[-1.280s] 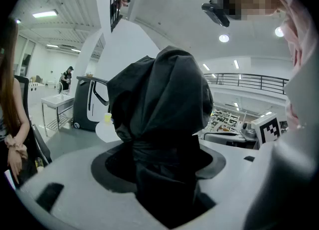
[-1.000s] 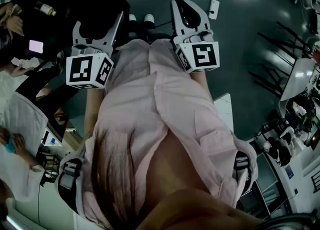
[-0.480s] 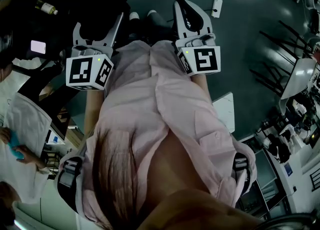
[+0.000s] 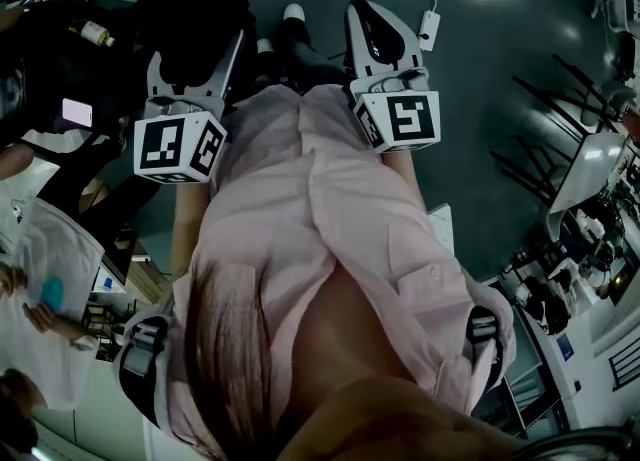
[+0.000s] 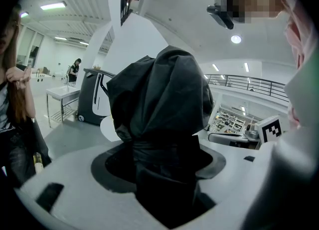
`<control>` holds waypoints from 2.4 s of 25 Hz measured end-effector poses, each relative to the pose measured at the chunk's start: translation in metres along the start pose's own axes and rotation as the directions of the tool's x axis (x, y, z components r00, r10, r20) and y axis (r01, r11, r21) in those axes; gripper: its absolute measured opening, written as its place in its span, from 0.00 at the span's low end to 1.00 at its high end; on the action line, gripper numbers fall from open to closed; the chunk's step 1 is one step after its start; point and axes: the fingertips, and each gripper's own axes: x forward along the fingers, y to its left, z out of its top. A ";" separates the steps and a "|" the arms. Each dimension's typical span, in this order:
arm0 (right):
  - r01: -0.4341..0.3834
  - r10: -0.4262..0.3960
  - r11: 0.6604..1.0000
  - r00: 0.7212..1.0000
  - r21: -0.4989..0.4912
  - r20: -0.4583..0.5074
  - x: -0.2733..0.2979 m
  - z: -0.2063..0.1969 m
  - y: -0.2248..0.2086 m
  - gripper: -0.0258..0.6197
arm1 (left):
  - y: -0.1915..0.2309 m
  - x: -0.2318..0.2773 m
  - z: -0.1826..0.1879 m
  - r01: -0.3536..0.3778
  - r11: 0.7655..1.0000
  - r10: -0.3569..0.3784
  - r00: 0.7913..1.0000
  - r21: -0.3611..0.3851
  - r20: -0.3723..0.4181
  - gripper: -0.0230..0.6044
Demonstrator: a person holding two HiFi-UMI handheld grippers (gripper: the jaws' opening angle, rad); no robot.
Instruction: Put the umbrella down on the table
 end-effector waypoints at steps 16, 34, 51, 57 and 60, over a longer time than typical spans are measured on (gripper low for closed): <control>-0.130 0.130 0.991 0.991 -0.019 0.035 0.072 0.030 -0.084 0.10 | -0.010 0.088 0.043 -0.104 0.995 0.103 0.992 0.007 0.073 0.54; -0.012 0.012 1.000 0.998 -0.004 0.055 0.090 0.031 -0.098 0.10 | 0.008 0.124 0.064 0.011 0.999 -0.013 0.997 0.033 0.079 0.54; 0.132 -0.133 0.991 0.990 0.030 0.051 0.187 0.081 -0.059 0.10 | 0.124 0.171 0.140 0.127 0.992 -0.128 0.991 0.022 0.034 0.54; 0.133 -0.133 0.991 0.990 0.014 0.048 0.197 0.082 -0.048 0.10 | 0.137 0.170 0.139 0.135 0.990 -0.136 0.990 0.026 0.023 0.54; 0.117 -0.117 0.993 0.993 -0.003 0.036 0.201 0.084 -0.046 0.10 | 0.136 0.170 0.141 0.125 0.992 -0.126 0.992 0.020 0.019 0.54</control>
